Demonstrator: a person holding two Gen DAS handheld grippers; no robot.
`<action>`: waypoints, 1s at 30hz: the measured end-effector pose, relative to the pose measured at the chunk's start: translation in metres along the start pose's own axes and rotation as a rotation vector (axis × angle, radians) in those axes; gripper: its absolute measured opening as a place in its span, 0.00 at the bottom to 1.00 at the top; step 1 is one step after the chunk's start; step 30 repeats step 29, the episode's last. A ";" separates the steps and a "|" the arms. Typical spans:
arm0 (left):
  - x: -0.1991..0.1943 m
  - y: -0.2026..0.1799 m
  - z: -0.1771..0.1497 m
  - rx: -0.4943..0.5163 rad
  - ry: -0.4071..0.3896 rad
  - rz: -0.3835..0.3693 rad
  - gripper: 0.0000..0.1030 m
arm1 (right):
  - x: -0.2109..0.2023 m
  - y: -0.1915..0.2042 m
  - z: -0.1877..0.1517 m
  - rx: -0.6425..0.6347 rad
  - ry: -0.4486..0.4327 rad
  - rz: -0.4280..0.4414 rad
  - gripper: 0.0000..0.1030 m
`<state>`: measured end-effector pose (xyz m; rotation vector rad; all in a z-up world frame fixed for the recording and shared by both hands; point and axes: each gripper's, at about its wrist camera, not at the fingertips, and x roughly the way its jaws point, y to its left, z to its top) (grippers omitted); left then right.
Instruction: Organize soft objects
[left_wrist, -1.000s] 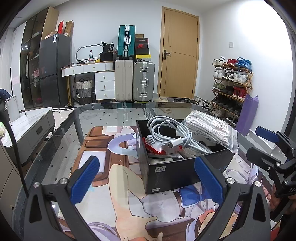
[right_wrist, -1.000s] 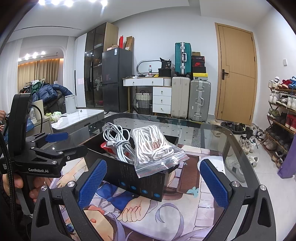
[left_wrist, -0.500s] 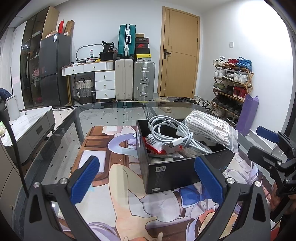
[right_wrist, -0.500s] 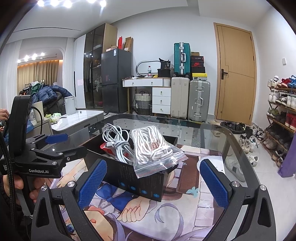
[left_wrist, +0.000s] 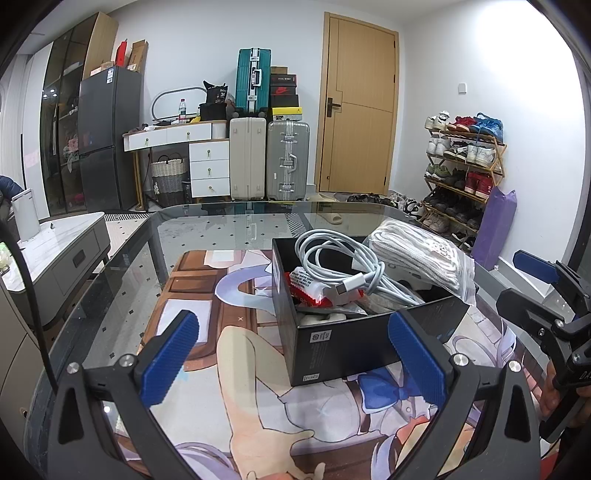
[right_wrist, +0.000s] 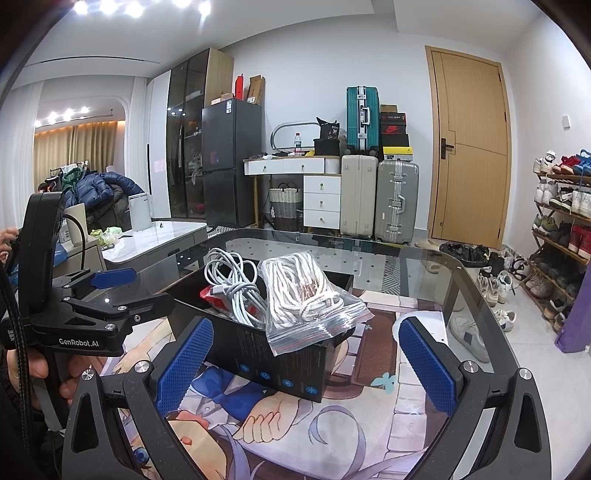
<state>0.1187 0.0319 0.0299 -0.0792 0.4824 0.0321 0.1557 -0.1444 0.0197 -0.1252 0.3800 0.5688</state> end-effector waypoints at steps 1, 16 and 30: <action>0.000 0.000 0.000 0.000 0.000 0.000 1.00 | 0.000 0.000 0.000 0.000 0.000 0.001 0.99; 0.001 0.000 -0.001 0.002 0.000 -0.002 1.00 | 0.000 0.000 0.000 0.003 -0.002 0.001 0.99; -0.001 0.004 -0.004 -0.010 -0.006 -0.005 1.00 | 0.000 0.000 0.000 0.005 -0.001 0.002 0.99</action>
